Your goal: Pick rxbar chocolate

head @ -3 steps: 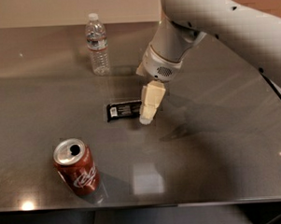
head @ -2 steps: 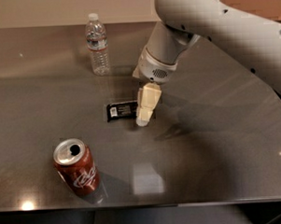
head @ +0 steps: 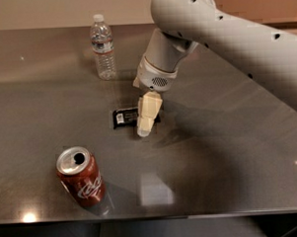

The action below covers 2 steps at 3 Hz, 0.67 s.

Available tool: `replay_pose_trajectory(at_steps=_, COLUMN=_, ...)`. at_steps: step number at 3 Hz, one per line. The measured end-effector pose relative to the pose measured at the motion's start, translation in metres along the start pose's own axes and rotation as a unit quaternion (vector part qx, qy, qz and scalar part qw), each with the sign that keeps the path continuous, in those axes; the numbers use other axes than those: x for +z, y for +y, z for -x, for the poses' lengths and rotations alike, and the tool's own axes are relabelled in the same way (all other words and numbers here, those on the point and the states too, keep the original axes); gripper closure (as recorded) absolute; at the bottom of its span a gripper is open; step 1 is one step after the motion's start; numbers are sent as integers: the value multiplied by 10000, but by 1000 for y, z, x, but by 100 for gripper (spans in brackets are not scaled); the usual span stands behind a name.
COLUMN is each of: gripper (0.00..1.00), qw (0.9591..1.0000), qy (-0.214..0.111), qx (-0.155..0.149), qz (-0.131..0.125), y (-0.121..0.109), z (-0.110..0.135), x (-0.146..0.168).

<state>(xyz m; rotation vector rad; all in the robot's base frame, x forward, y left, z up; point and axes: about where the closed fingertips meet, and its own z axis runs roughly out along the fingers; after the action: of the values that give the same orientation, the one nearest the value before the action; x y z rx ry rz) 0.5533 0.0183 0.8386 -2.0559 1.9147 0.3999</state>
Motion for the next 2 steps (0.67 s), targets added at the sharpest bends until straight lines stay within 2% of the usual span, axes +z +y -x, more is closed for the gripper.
replay_pose_trajectory(at_steps=1, gripper=0, qw=10000, qy=12, qx=-3, qz=13, y=-1, z=1, x=2)
replay_pose_trajectory(at_steps=2, gripper=19, qw=10000, qy=45, qx=4, qz=36, y=-2, z=1, x=7)
